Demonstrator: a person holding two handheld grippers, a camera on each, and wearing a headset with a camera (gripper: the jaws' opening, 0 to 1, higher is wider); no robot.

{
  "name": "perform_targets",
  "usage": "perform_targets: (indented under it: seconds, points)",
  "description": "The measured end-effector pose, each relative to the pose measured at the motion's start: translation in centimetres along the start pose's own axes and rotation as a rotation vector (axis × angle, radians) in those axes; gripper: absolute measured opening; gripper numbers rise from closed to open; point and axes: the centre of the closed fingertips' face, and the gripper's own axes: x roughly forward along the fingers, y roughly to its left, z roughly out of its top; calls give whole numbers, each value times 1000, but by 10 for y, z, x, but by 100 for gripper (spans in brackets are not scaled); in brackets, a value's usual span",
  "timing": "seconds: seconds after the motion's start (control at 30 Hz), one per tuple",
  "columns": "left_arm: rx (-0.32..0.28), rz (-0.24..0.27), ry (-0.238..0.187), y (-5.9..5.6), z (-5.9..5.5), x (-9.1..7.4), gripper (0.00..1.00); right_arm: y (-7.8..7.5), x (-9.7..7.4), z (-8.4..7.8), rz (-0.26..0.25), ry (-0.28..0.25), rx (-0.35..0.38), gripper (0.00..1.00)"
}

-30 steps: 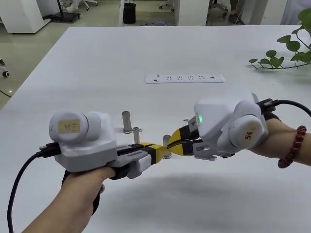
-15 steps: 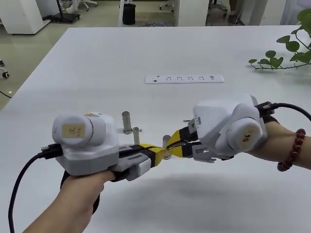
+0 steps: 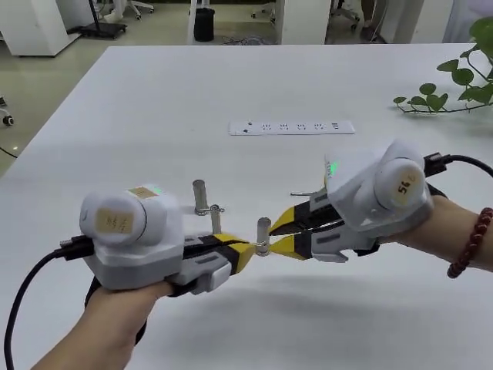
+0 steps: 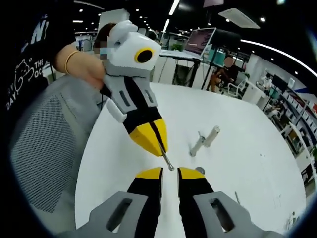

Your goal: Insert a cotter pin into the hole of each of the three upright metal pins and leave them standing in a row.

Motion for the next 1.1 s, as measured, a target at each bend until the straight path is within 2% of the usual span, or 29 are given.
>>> perform_targets:
  seconds: [0.23, 0.43, 0.67, 0.83, 0.93, 1.1]
  points:
    - [59, -34, -9, -3, 0, -4, 0, 4, -2, 4, 61, -83, 188, 9]
    - [100, -68, -8, -4, -2, -8, 0, 8, -5, 4, 95, -118, 251, 10]
    - [133, -118, -19, -8, -4, -14, 0, 17, -6, 5, 139, -141, 283, 11]
    - [155, -165, -22, -15, -5, -16, 0, 26, -5, 4, 178, -142, 288, 12]
    - [158, -180, -23, -18, -6, -18, 0, 31, -5, 5, 203, -145, 288, 12]
    - [156, -233, -39, -28, -6, -21, 0, 36, -3, 2, 230, -134, 280, 12]
